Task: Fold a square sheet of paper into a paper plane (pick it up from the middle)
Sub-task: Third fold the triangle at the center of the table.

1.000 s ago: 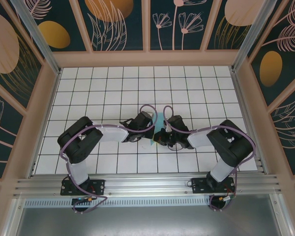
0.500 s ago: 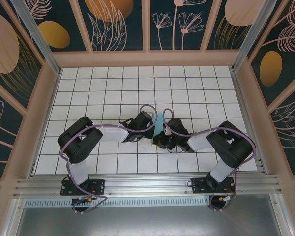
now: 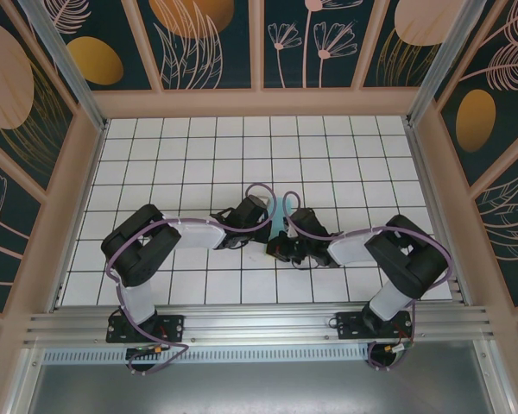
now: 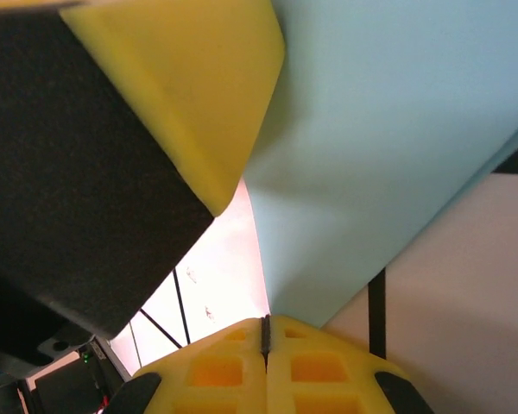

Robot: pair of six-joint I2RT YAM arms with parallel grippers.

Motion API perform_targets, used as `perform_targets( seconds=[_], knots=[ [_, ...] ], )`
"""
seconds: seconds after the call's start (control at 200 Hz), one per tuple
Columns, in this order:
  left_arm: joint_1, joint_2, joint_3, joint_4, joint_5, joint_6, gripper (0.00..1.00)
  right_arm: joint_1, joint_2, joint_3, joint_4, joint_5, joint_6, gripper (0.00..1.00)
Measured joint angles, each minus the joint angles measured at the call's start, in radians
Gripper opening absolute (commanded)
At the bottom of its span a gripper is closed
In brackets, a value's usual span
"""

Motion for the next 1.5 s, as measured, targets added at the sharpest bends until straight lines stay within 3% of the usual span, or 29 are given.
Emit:
perform_targets(
  seconds=[0.956,1.061,1.201,1.321,1.501],
  knots=[
    [0.000,0.000,0.004,-0.005,0.001,0.000,0.00,0.030,0.007,0.065,-0.098,0.053,-0.021,0.07],
    [0.000,0.000,0.004,-0.005,0.001,0.000,0.00,-0.014,-0.072,0.063,-0.138,0.059,-0.033,0.07],
    [0.000,0.000,0.005,-0.006,0.001,0.000,0.00,-0.148,-0.156,0.057,-0.129,0.052,-0.062,0.08],
    [0.000,0.000,0.008,-0.010,0.001,0.000,0.00,-0.226,-0.124,0.058,-0.105,0.023,-0.080,0.07],
    [0.000,0.000,0.013,-0.024,0.002,0.000,0.00,-0.230,-0.027,0.060,-0.074,-0.026,-0.096,0.07]
  ],
)
